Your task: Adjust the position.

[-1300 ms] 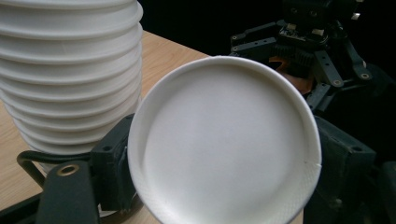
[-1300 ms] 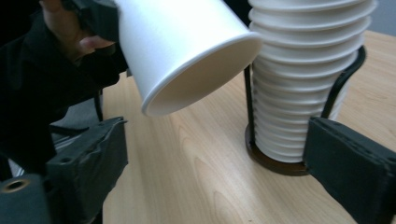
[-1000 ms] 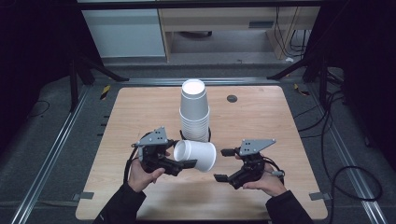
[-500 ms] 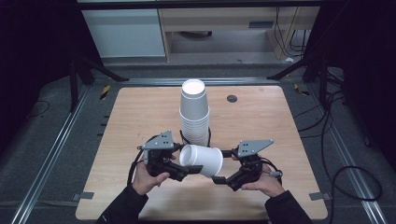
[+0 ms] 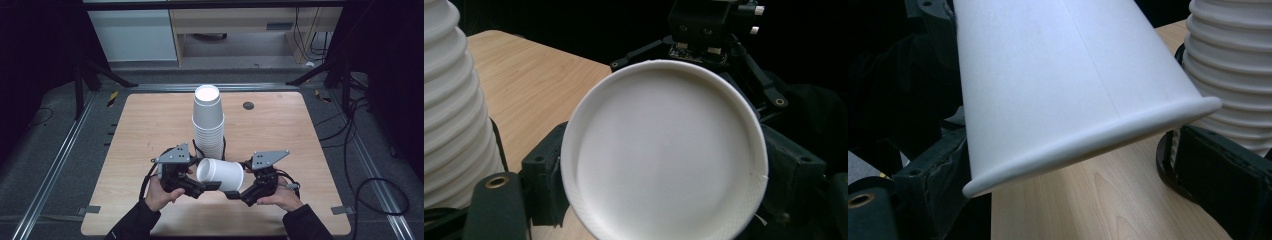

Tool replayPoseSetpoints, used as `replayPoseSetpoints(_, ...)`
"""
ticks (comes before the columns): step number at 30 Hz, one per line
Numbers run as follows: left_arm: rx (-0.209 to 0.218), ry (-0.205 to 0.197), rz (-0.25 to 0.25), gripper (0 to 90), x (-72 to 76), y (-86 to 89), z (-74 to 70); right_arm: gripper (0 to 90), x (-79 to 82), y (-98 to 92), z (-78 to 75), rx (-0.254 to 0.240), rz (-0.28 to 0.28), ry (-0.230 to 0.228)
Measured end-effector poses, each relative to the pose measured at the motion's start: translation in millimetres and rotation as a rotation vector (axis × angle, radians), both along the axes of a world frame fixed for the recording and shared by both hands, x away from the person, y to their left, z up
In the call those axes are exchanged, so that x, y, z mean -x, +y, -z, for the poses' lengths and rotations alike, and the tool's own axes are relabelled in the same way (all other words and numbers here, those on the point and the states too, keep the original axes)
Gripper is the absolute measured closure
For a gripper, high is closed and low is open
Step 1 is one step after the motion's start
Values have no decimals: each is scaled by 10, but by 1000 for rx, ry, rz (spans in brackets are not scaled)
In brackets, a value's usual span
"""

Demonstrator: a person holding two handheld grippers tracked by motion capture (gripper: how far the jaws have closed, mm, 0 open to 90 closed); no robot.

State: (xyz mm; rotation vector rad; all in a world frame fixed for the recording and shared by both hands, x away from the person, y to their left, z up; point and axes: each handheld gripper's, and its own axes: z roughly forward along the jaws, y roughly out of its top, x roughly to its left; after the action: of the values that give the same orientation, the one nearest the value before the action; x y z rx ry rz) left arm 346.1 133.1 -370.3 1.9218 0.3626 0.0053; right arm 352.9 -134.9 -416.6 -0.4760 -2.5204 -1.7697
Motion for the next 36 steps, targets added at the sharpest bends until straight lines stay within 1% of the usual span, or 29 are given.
replayPoseSetpoints(5,-5,0,13,209,8,-12,3,48,2,12,12,4,-10,1)
replayPoseSetpoints(9,-10,11,30,210,11,-27,11,37,7,31,18,-4,-26,-4)
replayPoseSetpoints(11,-23,13,38,210,14,-44,21,40,14,46,21,-6,-34,-6)
replayPoseSetpoints(12,-28,13,40,209,17,-53,26,43,19,53,22,5,-37,-9)
replayPoseSetpoints(16,-49,17,49,210,17,-72,39,47,25,72,33,25,-47,-17)
replayPoseSetpoints(20,-61,19,56,211,11,-77,45,51,31,85,43,47,-54,-25)
replayPoseSetpoints(26,-55,24,58,212,6,-79,55,55,30,96,55,49,-54,-29)
replayPoseSetpoints(36,-66,28,67,218,6,-96,71,89,33,84,57,76,-72,-22)
